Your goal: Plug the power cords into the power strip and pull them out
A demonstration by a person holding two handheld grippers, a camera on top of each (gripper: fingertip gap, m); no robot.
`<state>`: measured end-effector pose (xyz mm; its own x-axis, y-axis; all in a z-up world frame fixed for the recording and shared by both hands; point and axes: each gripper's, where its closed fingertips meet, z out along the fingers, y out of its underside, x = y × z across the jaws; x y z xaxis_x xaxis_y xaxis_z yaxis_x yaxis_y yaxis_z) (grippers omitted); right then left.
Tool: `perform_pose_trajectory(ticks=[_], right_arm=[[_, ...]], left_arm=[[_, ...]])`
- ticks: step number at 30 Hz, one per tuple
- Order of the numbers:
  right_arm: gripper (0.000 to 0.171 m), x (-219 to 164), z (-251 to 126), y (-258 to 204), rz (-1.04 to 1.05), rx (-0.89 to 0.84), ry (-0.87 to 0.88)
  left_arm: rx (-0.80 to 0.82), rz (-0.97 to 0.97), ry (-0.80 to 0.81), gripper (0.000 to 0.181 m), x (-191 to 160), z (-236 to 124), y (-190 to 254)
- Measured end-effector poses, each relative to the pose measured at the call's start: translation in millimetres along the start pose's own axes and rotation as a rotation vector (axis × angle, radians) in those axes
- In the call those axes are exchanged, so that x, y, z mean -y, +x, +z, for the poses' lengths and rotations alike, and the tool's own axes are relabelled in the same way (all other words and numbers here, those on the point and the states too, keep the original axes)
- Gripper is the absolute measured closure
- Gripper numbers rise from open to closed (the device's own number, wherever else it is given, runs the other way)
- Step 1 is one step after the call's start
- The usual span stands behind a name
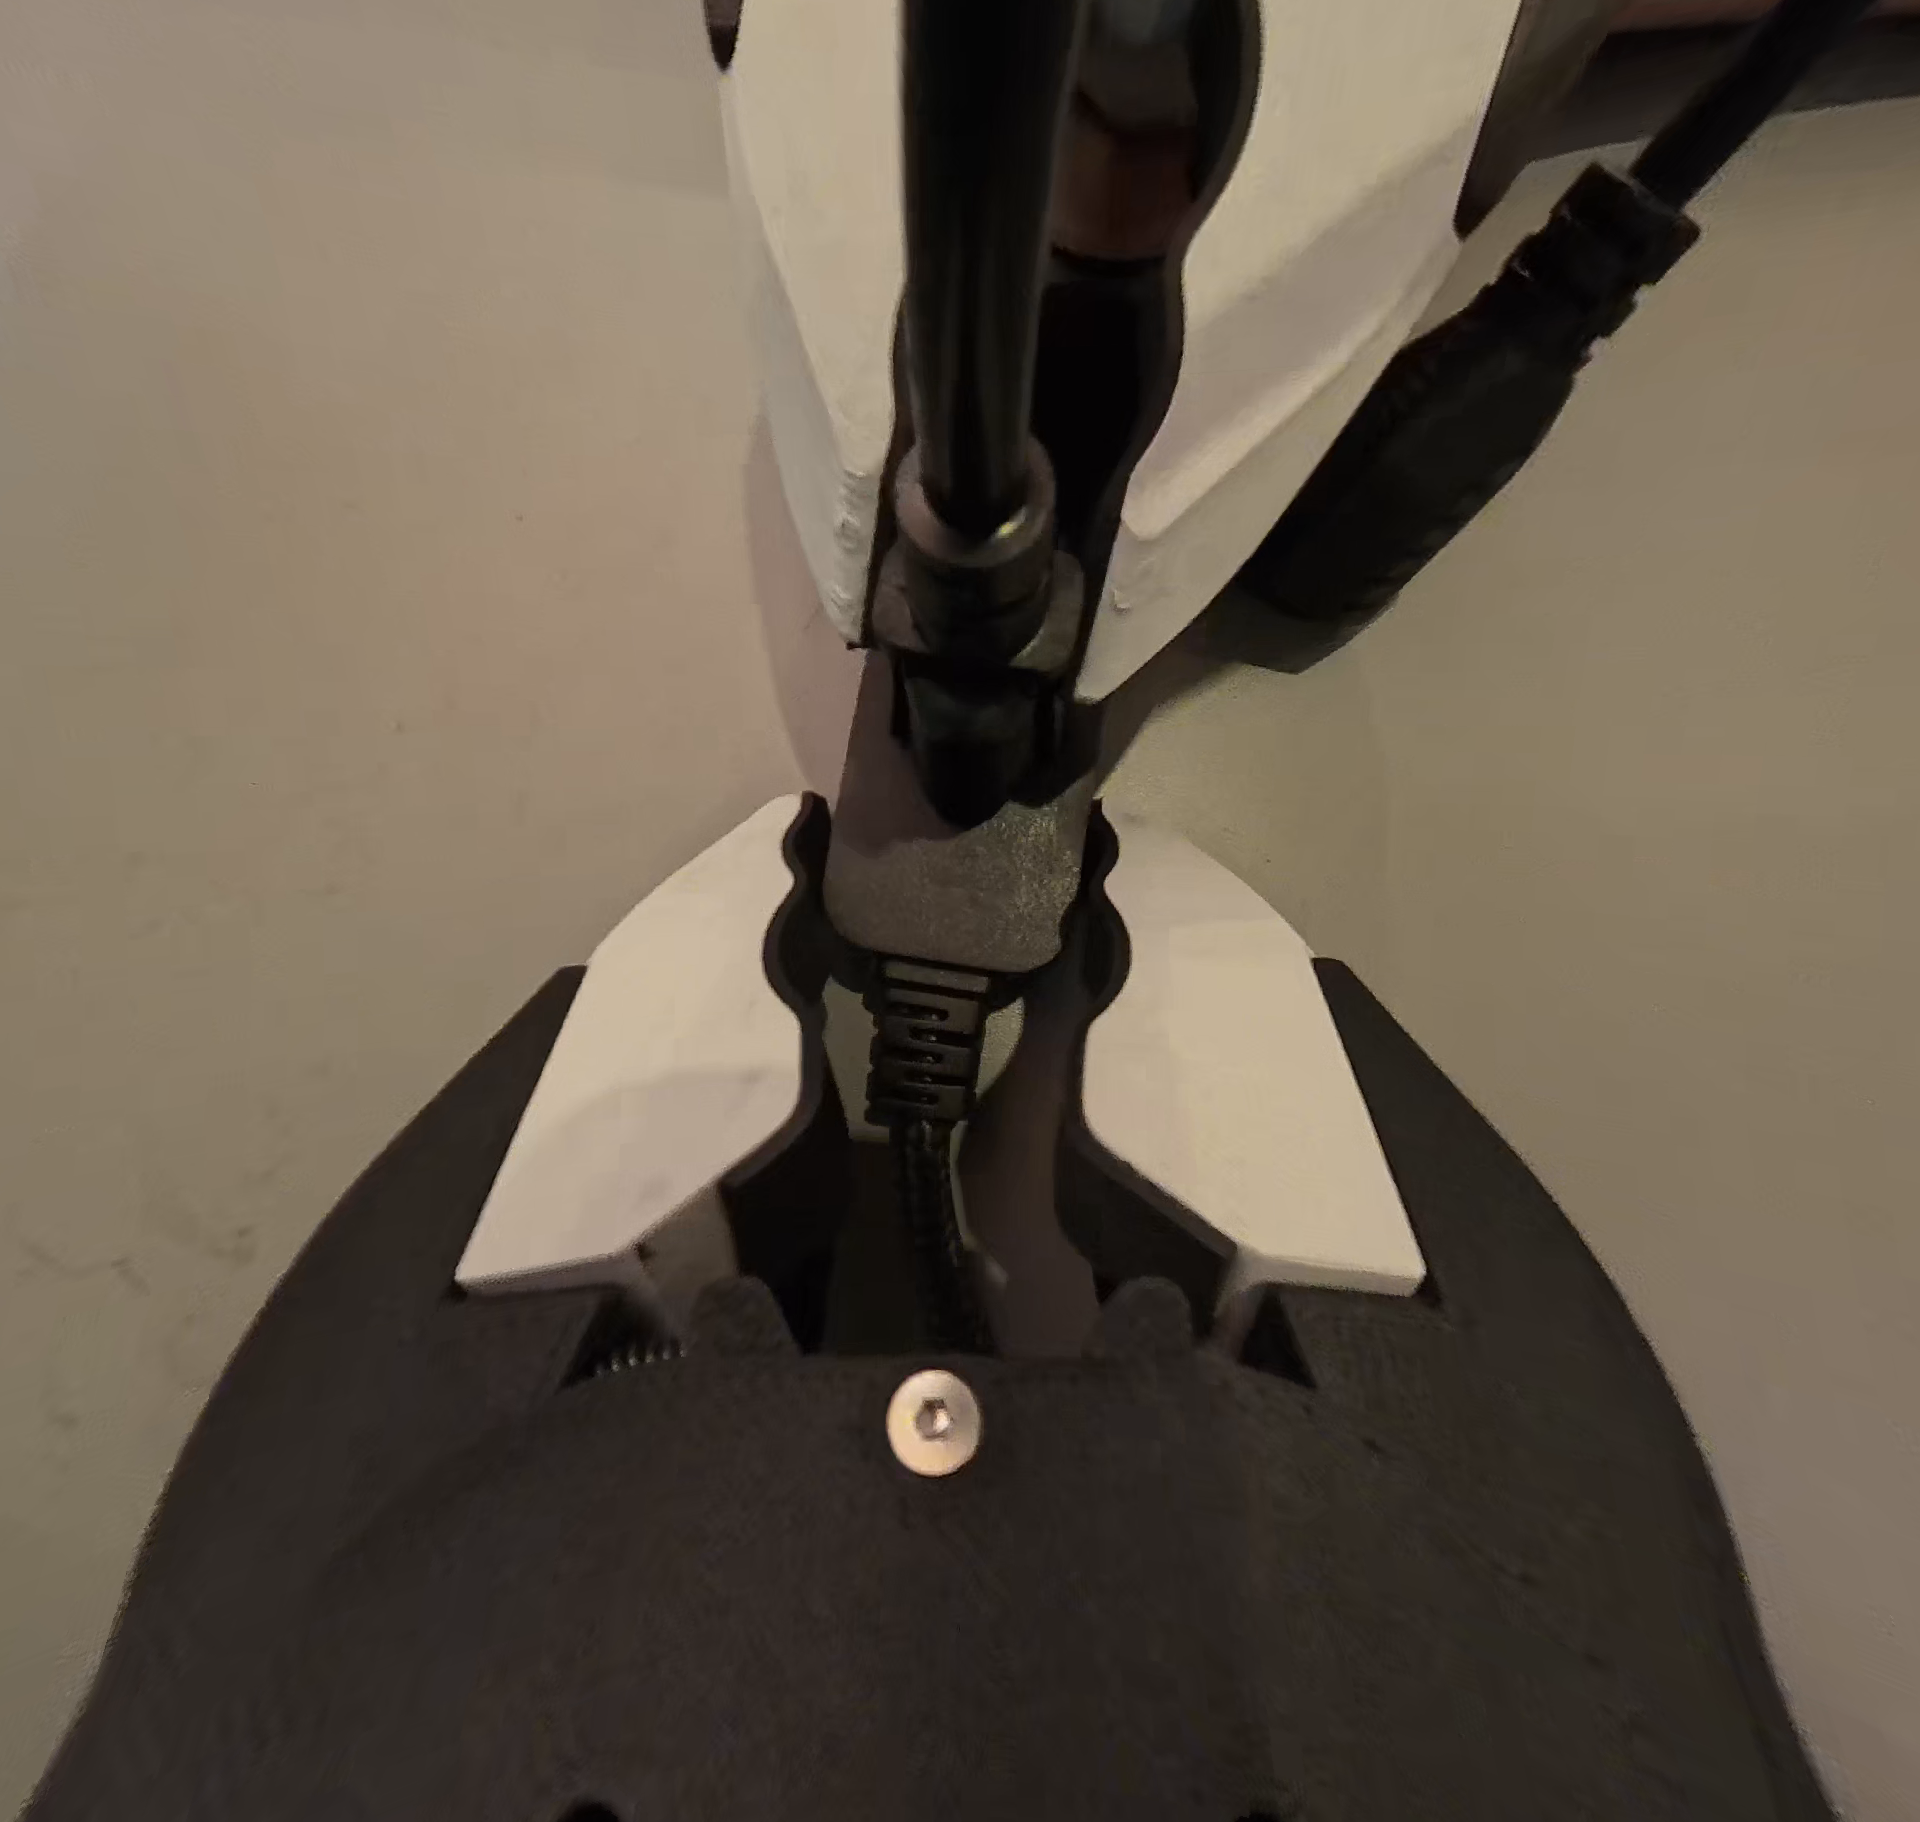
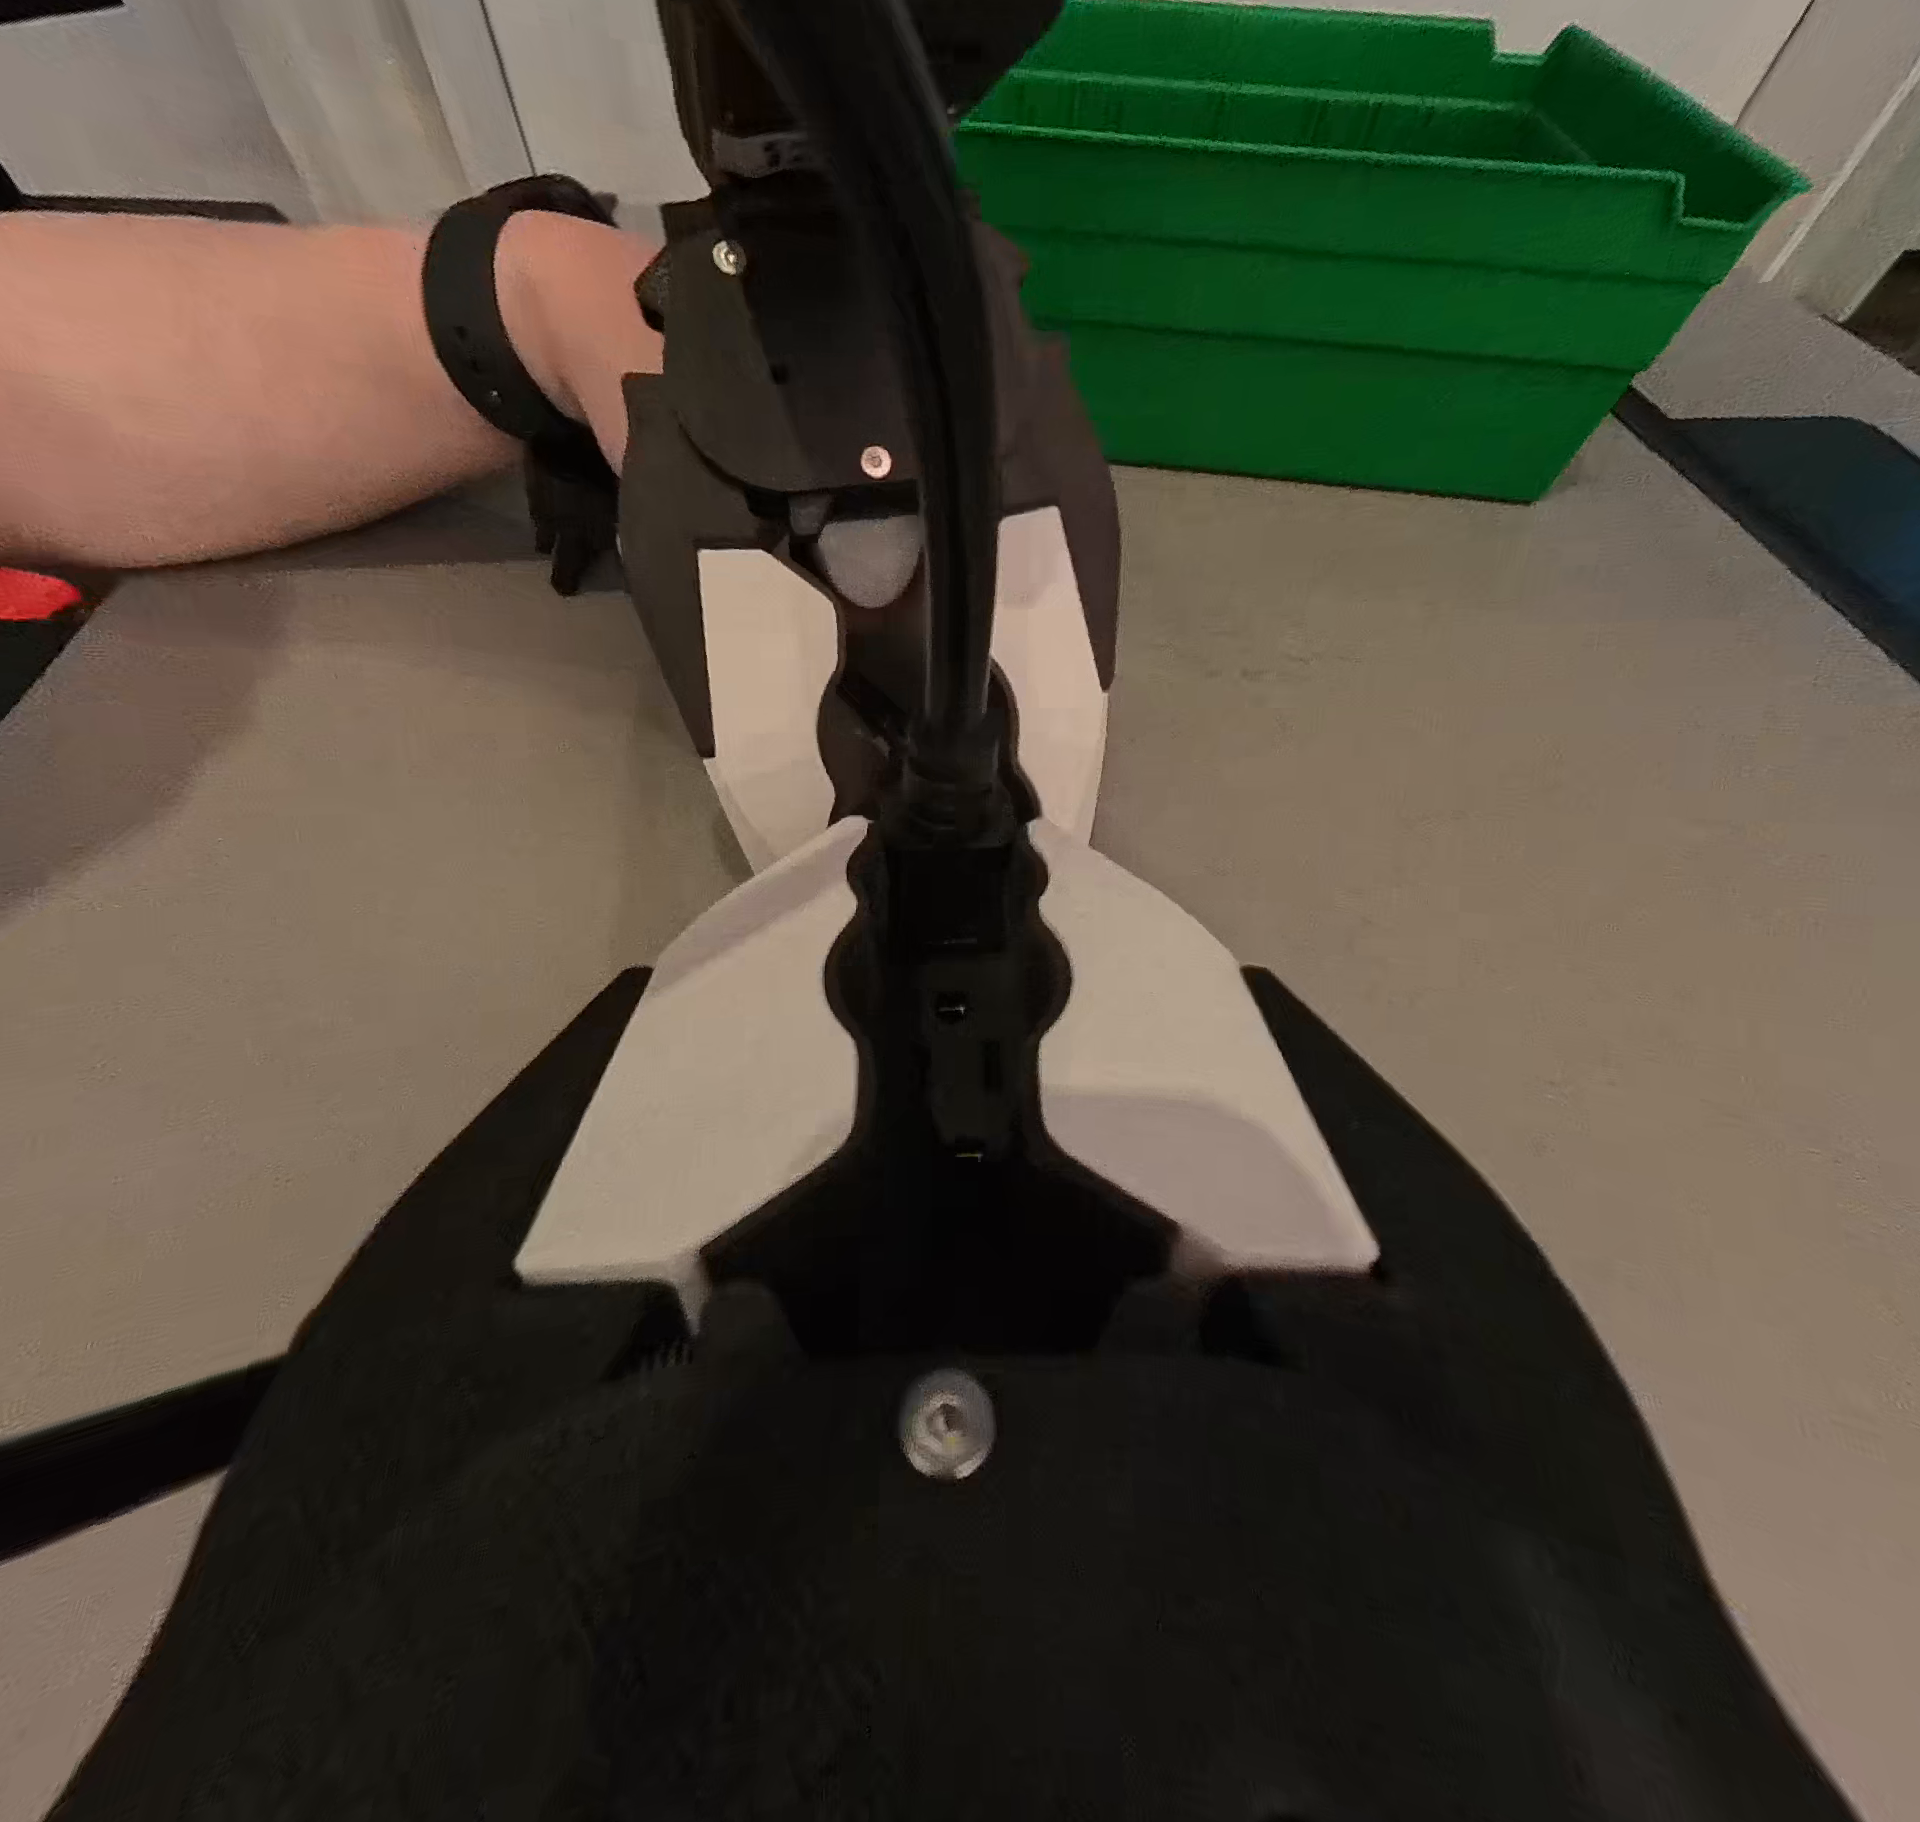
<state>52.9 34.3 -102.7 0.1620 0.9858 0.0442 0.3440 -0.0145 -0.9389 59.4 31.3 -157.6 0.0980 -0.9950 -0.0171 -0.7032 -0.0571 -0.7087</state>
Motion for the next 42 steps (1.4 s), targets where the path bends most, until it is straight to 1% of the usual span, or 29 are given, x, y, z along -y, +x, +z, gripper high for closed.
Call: perform_pose_trajectory(ticks=[4, 9, 14, 15, 16, 18, 21, 24, 25, 27, 31, 35, 39, 42], right_arm=[[0.148, 5.8, 4.6, -0.5, -0.005, 0.010, 0.033], [0.148, 2.0, 1.2, 0.6, 0.033, 0.038, 0.011], [0.147, 1.2, 2.3, -1.7, -0.018, 0.020, -0.014], [0.147, 1.2, 2.2, -2.0, -0.020, 0.015, -0.017], [0.147, 0.9, 1.7, -2.5, -0.022, 0.009, -0.020], [0.148, -0.1, 1.1, -3.0, -0.014, -0.010, -0.046], [0.148, 0.6, 0.8, -2.1, 0.012, -0.035, -0.096], [0.148, 4.7, 4.2, 3.0, 0.031, -0.040, -0.110], [0.148, 4.4, 3.8, 5.3, 0.051, -0.032, -0.108], [0.149, 2.3, 1.7, 9.4, 0.155, 0.006, -0.071], [0.147, -3.1, -8.2, 14.0, 0.291, 0.046, -0.004], [0.147, -3.8, -9.7, 10.8, 0.265, -0.002, 0.011], [0.147, 0.0, -8.5, 1.7, 0.035, -0.098, -0.038], [0.148, 4.2, -2.9, -0.4, -0.052, -0.136, -0.089]], left_arm=[[-0.006, 0.002, -0.005, 0.136, 1.1, 1.2, 1.5], [0.012, -0.022, -0.001, 0.136, 1.4, 1.0, 1.9], [-0.039, -0.050, 0.023, 0.128, 4.9, 0.0, 7.3], [-0.044, -0.062, 0.030, 0.130, 6.5, -0.1, 6.5], [-0.032, -0.062, 0.025, 0.136, 5.9, 0.7, 4.3], [-0.024, -0.022, 0.018, 0.136, 5.4, 2.1, 4.7], [-0.026, -0.014, 0.013, 0.136, 6.8, 4.4, 5.1], [0.010, -0.005, -0.023, 0.135, 5.7, 6.7, 2.9], [0.004, -0.025, -0.013, 0.135, 6.1, 7.0, 2.3], [0.014, -0.049, -0.017, 0.135, 6.3, 7.4, 0.4], [0.020, -0.035, -0.002, 0.135, 7.7, 8.2, -0.4], [0.021, -0.029, -0.005, 0.135, 7.6, 9.0, 0.2], [0.009, -0.018, -0.007, 0.135, 7.5, 9.4, 2.1], [-0.006, 0.002, -0.008, 0.136, 8.5, 10.6, 4.2]])
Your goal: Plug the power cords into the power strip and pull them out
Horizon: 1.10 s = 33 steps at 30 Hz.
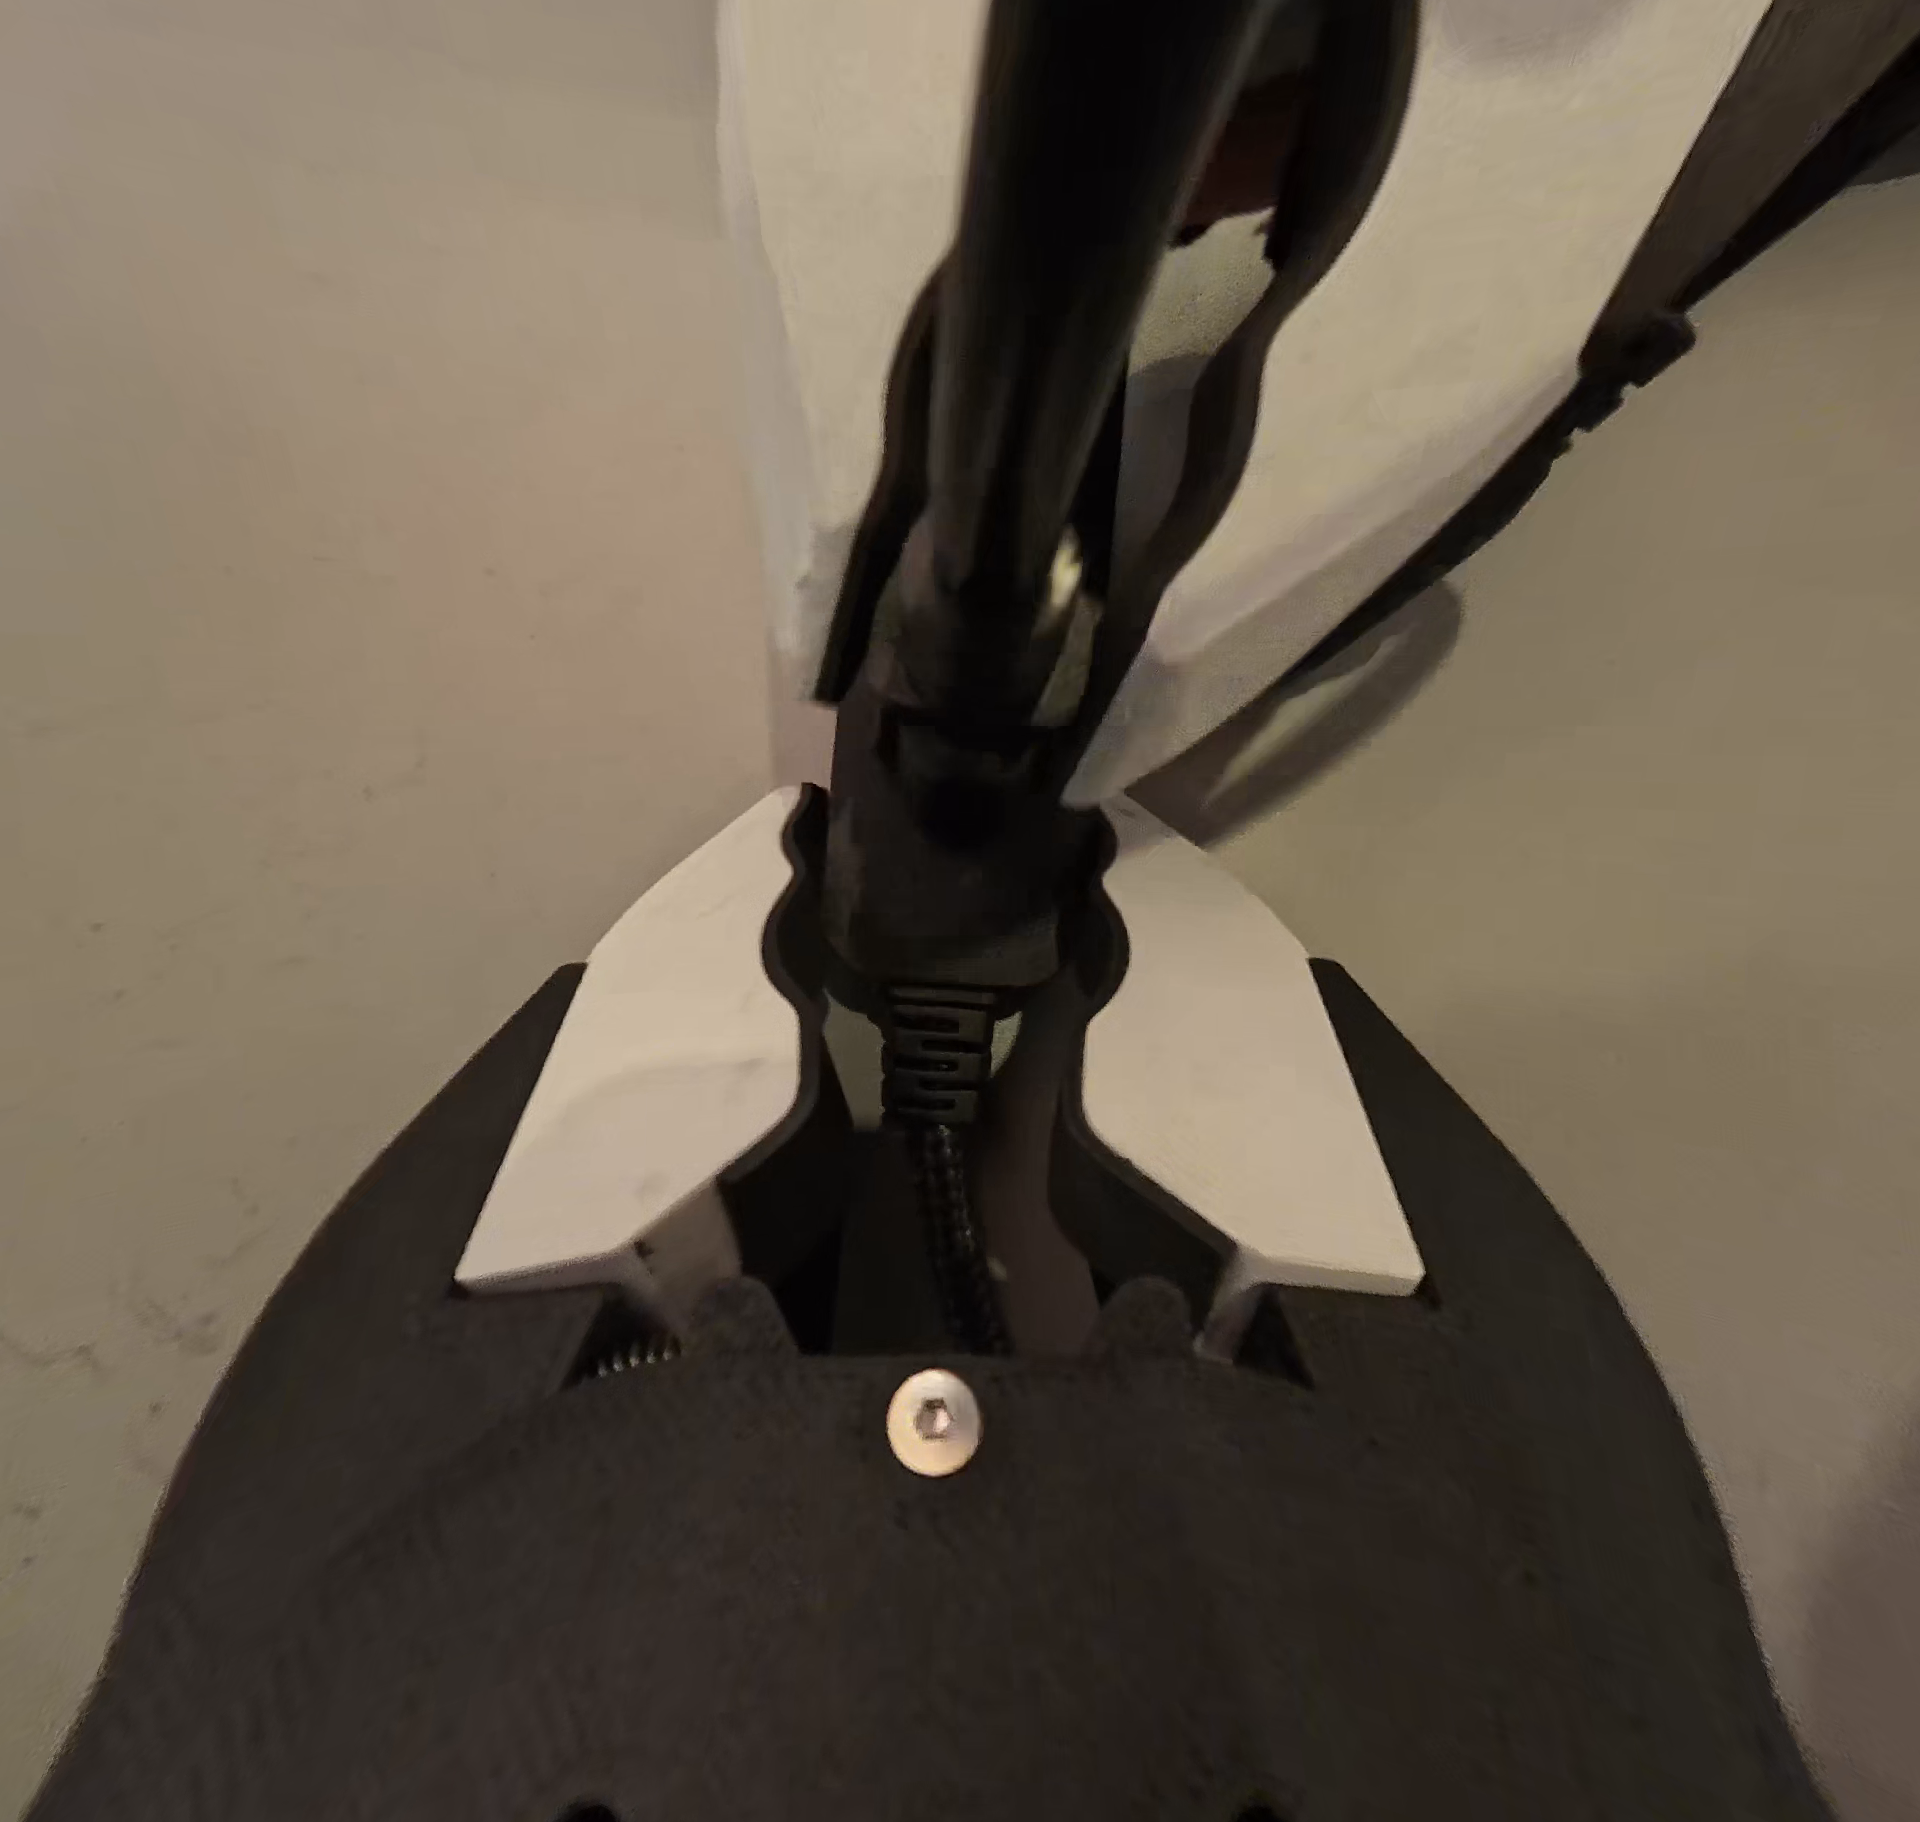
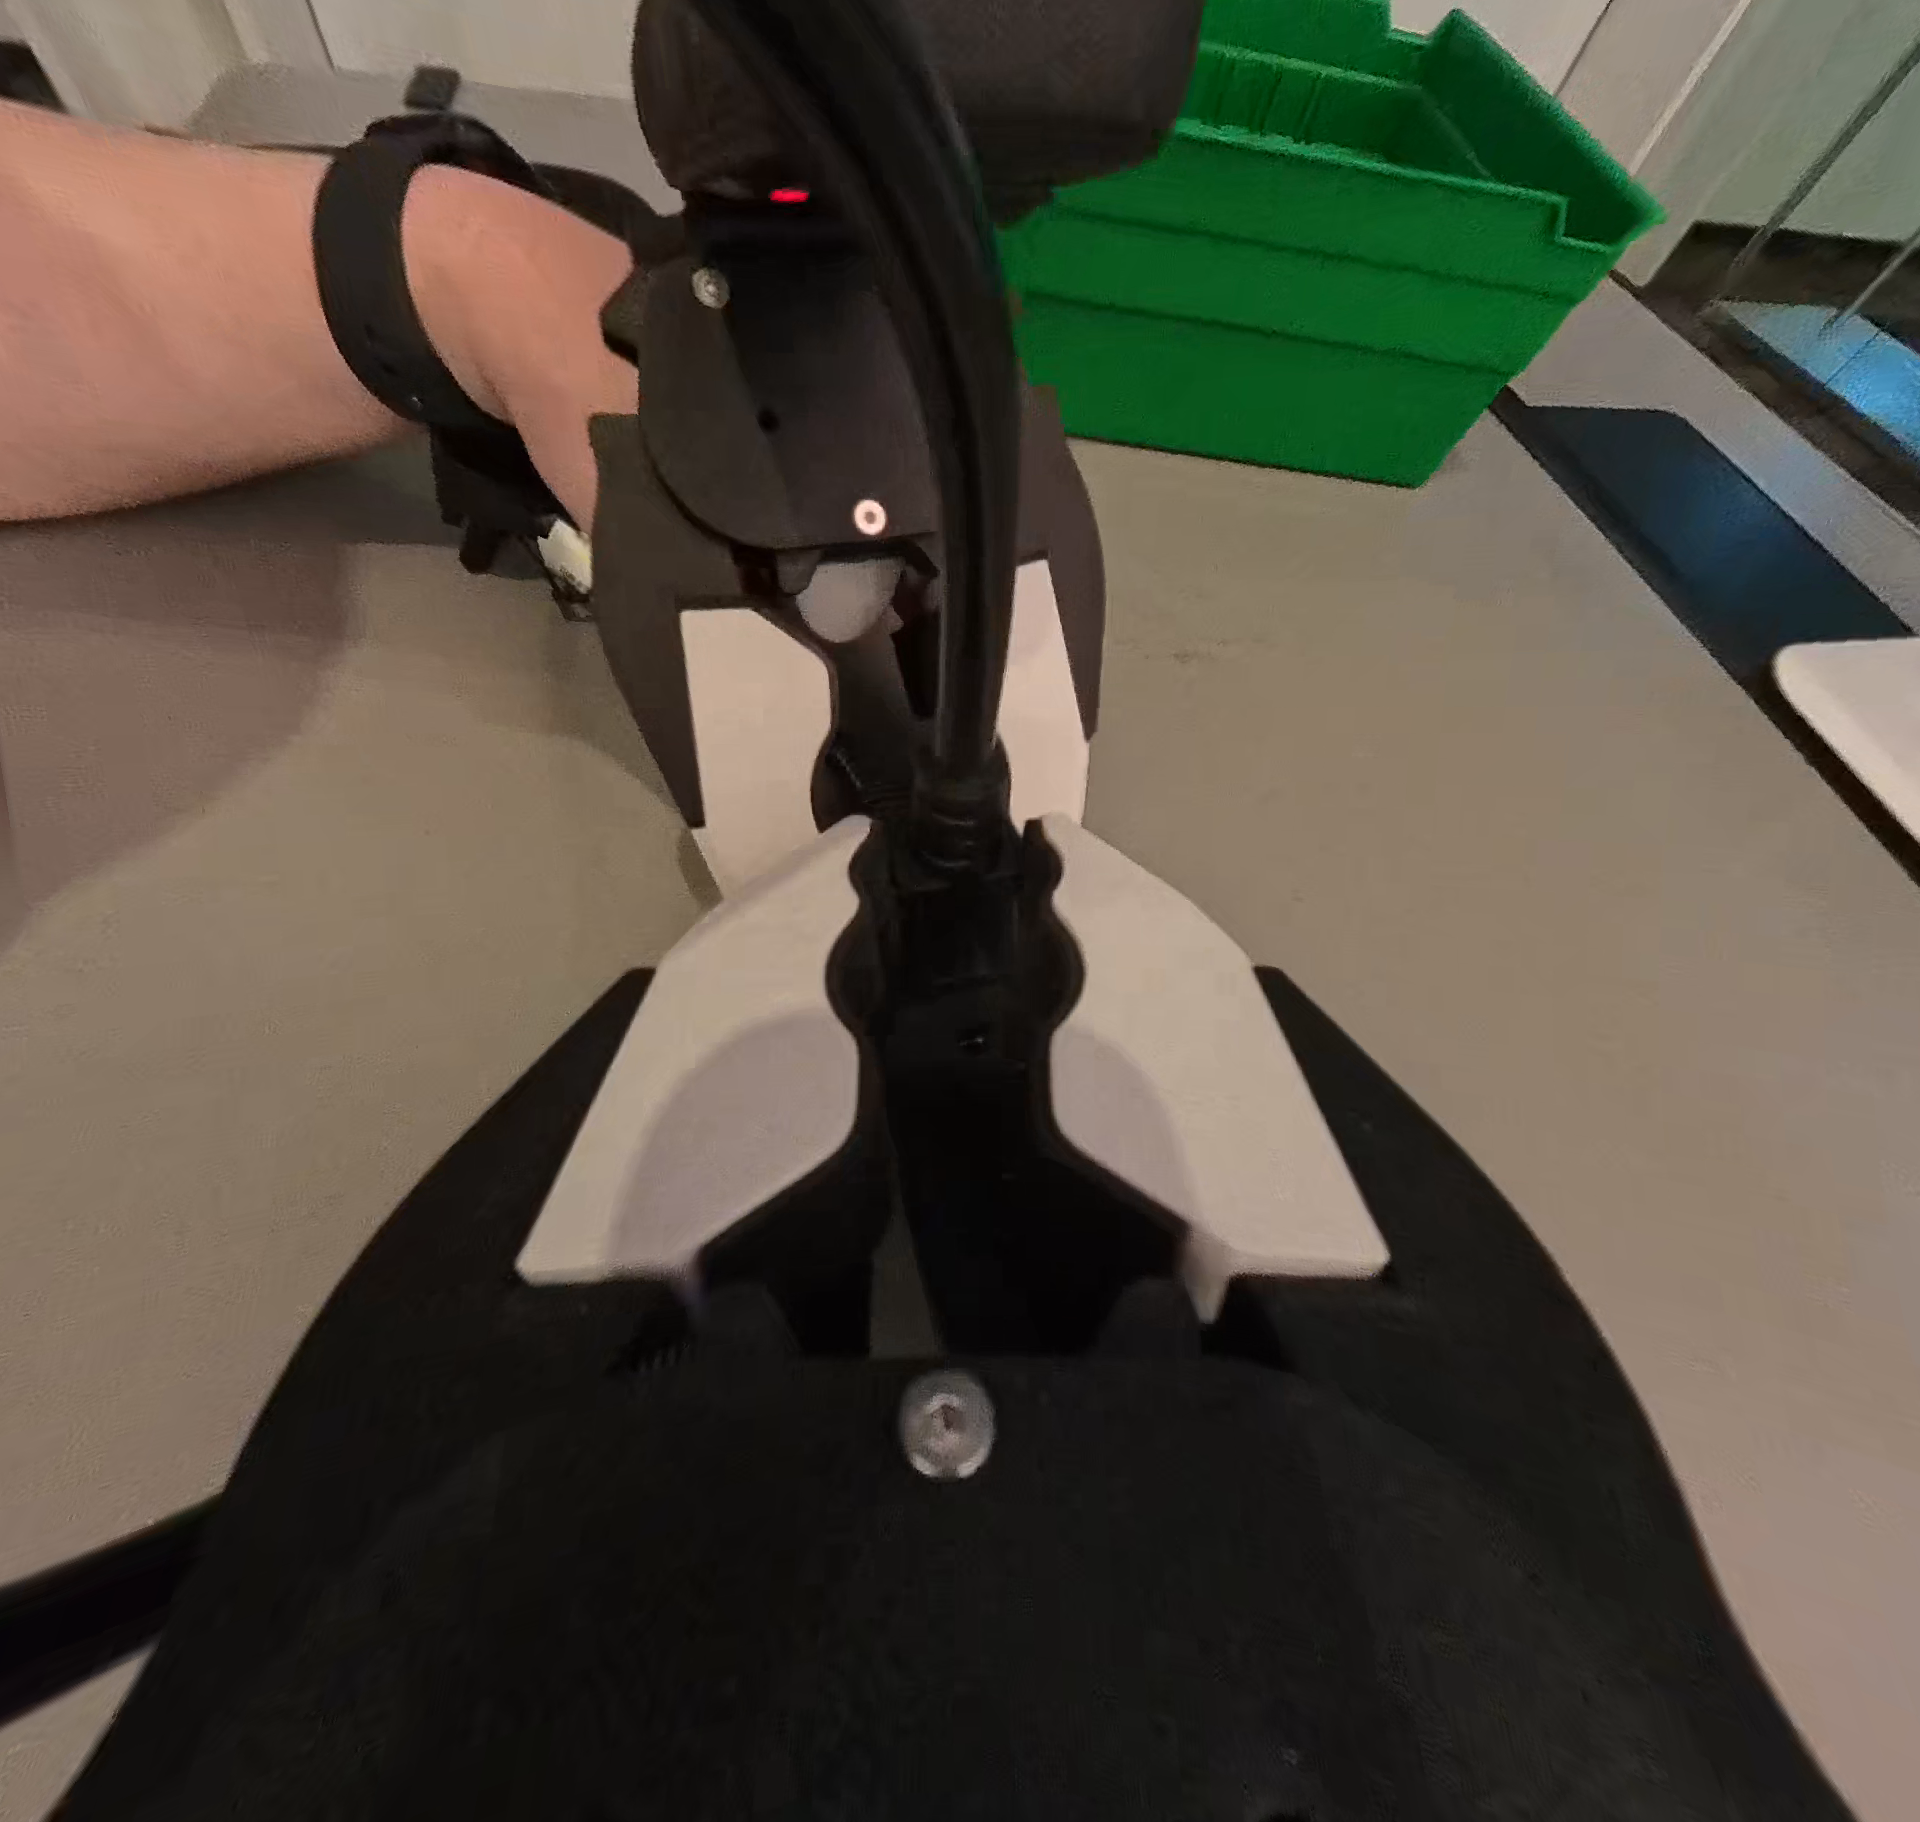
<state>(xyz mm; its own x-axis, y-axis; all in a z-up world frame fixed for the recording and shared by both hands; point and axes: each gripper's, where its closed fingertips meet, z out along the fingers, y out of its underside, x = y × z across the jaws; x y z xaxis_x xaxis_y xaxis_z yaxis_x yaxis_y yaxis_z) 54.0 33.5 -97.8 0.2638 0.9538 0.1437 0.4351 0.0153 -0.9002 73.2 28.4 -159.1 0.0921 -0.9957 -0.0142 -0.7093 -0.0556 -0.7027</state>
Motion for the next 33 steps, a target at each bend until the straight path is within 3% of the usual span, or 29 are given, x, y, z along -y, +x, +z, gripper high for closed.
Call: perform_pose_trajectory(ticks=[5, 9, 16, 22, 29, 33], right_arm=[[0.148, 2.6, 3.1, 12.7, 0.084, 0.004, -0.026], [0.150, 0.7, 1.2, 28.9, 0.290, 0.053, 0.024], [0.146, -8.2, -0.1, 20.3, 0.311, 0.094, 0.006], [0.146, -7.7, -6.2, 12.8, 0.229, 0.050, 0.029], [0.146, -6.3, -6.8, 12.2, 0.202, 0.026, 0.040], [0.147, -5.8, -6.2, 12.0, 0.209, 0.032, 0.050]], left_arm=[[0.026, -0.015, -0.008, 0.134, 2.3, 3.5, 0.4], [0.032, -0.025, -0.008, 0.131, 4.7, 6.4, 1.8], [-0.014, -0.045, -0.019, 0.131, -1.2, -2.3, 3.8], [-0.136, -0.173, 0.278, 0.157, 38.0, -37.7, 7.1], [0.008, -0.061, 0.024, 0.135, 3.7, -2.5, 3.0], [0.009, -0.045, 0.001, 0.135, -0.9, 0.4, 2.8]])
